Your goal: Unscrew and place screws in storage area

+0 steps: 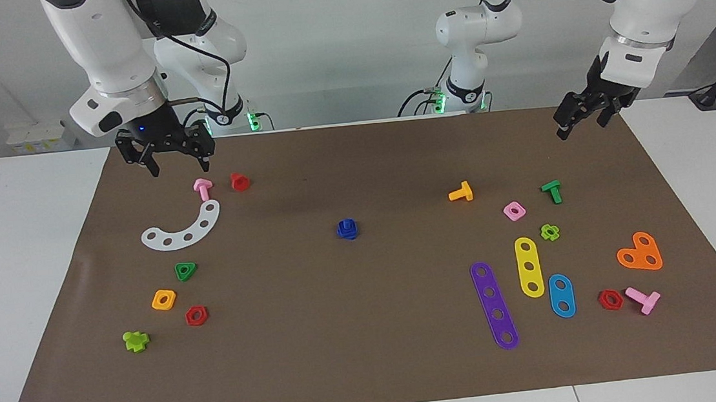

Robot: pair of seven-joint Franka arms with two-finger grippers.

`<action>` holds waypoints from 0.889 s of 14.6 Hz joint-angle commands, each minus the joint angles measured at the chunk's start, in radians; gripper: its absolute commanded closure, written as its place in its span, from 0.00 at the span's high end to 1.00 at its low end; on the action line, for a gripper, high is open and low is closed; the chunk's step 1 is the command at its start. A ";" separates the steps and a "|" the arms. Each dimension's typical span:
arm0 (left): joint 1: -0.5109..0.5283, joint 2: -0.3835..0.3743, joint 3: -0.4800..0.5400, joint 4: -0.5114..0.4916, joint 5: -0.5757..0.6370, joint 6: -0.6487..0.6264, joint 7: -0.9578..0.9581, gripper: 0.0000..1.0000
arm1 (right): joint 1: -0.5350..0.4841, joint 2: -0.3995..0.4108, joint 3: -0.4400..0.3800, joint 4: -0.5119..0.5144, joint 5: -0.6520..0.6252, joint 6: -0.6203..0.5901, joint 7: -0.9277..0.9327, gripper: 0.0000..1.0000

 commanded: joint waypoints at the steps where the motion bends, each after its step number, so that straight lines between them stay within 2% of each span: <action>1: 0.009 -0.026 -0.002 -0.025 -0.007 -0.009 0.043 1.00 | -0.004 -0.024 0.005 -0.028 0.005 0.012 0.011 1.00; 9: -0.004 -0.040 -0.012 -0.053 -0.007 0.008 0.124 1.00 | -0.010 -0.023 0.005 -0.026 0.006 0.015 0.011 1.00; 13: -0.141 -0.037 -0.012 -0.076 -0.033 0.037 0.074 1.00 | -0.012 -0.023 0.005 -0.028 0.006 0.015 0.012 1.00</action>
